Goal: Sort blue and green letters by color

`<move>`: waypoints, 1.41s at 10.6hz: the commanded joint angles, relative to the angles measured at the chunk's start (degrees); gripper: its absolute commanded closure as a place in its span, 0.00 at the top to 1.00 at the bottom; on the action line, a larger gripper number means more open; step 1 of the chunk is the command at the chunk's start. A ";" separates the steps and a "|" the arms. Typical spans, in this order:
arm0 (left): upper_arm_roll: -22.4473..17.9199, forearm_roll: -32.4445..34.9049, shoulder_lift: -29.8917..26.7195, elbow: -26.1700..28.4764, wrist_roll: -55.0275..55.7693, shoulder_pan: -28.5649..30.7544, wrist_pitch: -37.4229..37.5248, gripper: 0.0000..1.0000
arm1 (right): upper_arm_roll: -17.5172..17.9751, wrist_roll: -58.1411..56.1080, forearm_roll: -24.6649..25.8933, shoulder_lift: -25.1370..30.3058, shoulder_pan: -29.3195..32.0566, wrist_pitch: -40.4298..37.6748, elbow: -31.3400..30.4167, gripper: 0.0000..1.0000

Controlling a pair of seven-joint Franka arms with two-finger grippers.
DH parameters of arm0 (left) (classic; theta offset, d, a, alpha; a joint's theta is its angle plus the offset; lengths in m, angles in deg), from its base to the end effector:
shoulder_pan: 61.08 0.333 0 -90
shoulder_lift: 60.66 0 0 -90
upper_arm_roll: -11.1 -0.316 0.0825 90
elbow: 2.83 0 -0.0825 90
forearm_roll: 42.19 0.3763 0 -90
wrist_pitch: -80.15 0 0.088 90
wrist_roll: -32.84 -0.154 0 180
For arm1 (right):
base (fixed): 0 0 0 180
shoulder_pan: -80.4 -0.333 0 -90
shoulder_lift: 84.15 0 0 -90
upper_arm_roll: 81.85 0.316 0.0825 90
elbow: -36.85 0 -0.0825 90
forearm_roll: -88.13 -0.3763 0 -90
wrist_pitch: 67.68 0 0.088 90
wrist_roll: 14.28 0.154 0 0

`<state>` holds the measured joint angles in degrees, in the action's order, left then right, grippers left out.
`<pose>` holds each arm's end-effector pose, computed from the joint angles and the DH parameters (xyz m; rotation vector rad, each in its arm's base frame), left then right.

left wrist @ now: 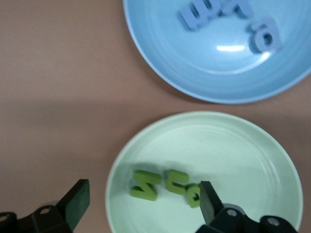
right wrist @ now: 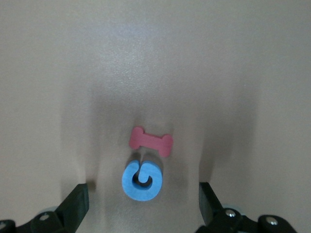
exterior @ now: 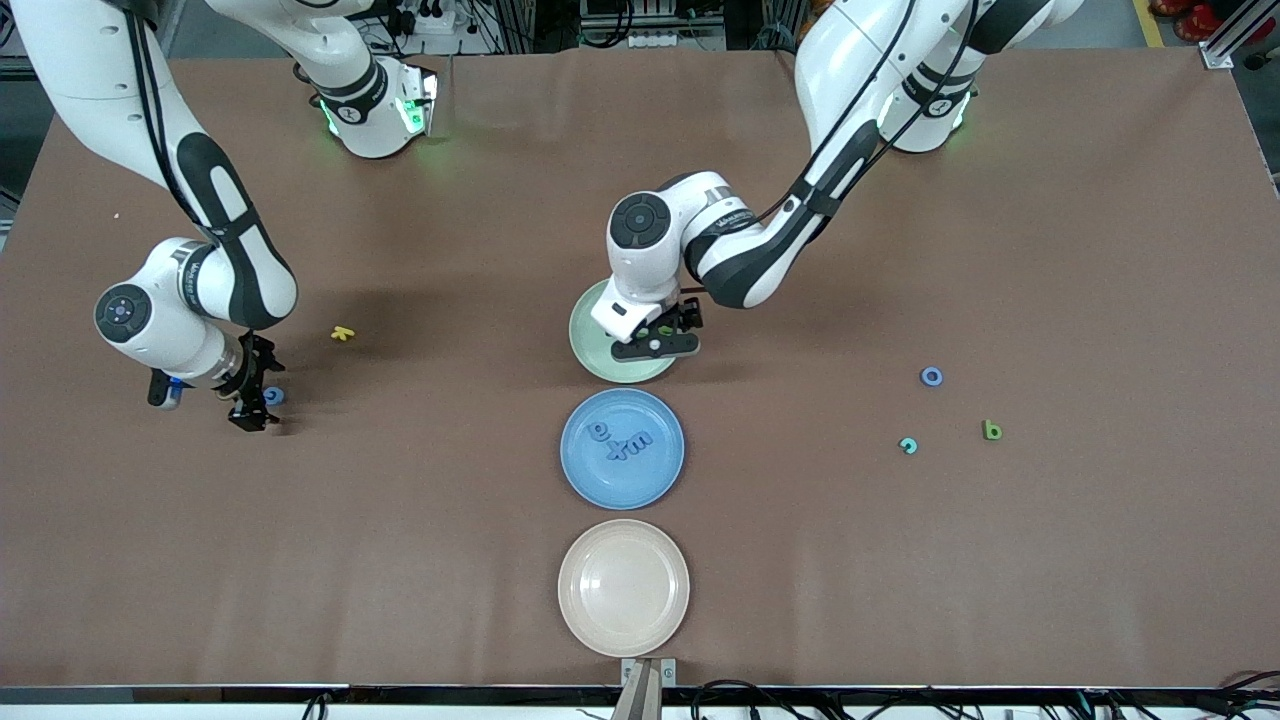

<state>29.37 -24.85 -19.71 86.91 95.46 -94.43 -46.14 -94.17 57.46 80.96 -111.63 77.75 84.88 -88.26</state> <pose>0.4622 -0.5128 0.1931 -3.0947 -0.1197 -0.0139 0.5464 -0.1009 0.1315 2.2708 -2.1314 0.0521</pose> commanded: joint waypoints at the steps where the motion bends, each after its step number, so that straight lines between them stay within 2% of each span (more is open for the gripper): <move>1: -0.26 1.65 -5.33 0.51 -12.89 4.16 6.65 1.00 | 0.20 -0.28 -0.93 1.64 0.27 0.99 -2.06 1.00; 2: -0.17 1.73 -6.48 0.60 -15.92 6.35 7.11 1.00 | 0.28 -0.54 -0.84 1.56 0.36 1.95 -2.58 0.93; 3: 0.26 1.30 -7.01 0.60 -17.86 8.20 7.11 1.00 | 0.28 -2.46 -0.84 1.47 0.54 3.18 -3.28 0.76; 5: 0.44 1.21 -7.98 0.69 -23.38 11.19 7.11 1.00 | 0.46 -4.75 -0.92 1.38 0.89 3.19 -3.46 0.33; 6: 1.05 0.60 -8.25 1.30 -29.51 13.99 7.11 1.00 | 0.55 -5.37 -1.01 1.29 0.98 3.10 -3.46 0.09; 7: 1.84 0.42 -8.86 2.61 -33.23 16.46 7.11 1.00 | 0.63 -5.64 -1.01 1.12 1.07 3.10 -3.46 0.00; 9: 4.04 0.50 -9.30 5.25 -41.13 22.95 7.11 1.00 | 0.90 -5.64 -1.01 1.03 1.33 3.10 -3.38 0.00; 12: 4.05 0.50 -9.83 7.28 -56.25 31.66 7.11 1.00 | 2.03 -10.62 -0.92 2.07 1.07 2.14 -2.68 0.00; 13: 4.05 0.42 -9.66 7.80 -57.68 33.60 7.11 1.00 | 2.56 -13.87 -0.84 2.95 0.98 0.48 -1.37 0.00; 15: 4.05 0.41 -9.13 9.39 -56.82 38.69 7.02 1.00 | 4.67 -22.56 -0.84 3.14 0.45 -9.15 5.29 0.00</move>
<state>32.40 -24.31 -27.56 93.13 38.97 -60.37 -39.21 -91.98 43.41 80.96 -110.21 78.03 84.77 -88.47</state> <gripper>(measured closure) 0.000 0.648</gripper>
